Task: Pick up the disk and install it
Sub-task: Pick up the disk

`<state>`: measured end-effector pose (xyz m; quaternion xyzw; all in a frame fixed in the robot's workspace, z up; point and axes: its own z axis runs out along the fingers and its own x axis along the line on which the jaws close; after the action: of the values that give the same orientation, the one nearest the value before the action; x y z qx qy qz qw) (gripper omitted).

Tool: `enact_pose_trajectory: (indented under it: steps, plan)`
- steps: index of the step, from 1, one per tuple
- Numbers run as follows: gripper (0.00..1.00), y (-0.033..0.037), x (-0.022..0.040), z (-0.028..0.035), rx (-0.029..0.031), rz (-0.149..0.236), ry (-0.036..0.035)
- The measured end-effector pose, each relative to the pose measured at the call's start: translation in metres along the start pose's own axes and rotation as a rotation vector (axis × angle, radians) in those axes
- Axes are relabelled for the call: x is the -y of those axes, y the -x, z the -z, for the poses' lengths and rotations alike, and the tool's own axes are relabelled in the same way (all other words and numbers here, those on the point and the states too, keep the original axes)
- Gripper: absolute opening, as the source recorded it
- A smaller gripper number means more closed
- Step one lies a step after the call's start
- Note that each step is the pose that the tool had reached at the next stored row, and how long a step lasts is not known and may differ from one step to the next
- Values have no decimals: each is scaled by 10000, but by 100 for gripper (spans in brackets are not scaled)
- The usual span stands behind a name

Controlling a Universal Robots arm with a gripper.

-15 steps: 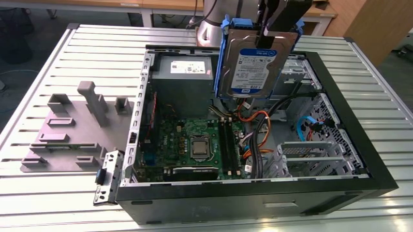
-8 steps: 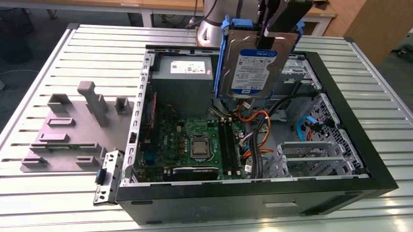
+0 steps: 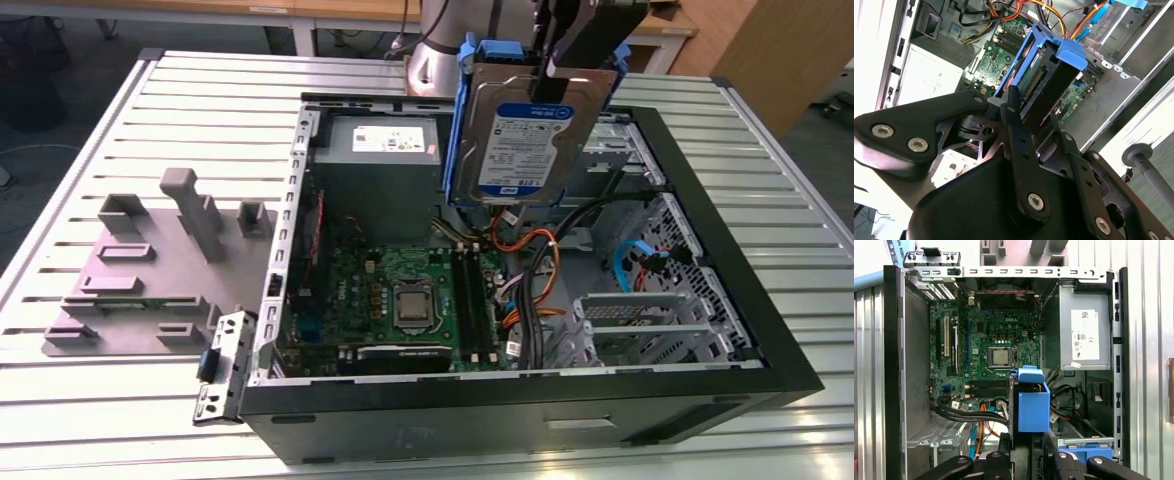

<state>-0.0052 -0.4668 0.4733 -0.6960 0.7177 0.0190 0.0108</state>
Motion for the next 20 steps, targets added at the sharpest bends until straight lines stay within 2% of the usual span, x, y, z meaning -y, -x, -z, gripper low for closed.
enact_pose_trajectory:
  steps: [12,20]
  plan:
    - [35,-10,0,0,1,1,0]
    - [35,-94,4,3,1,0,0]
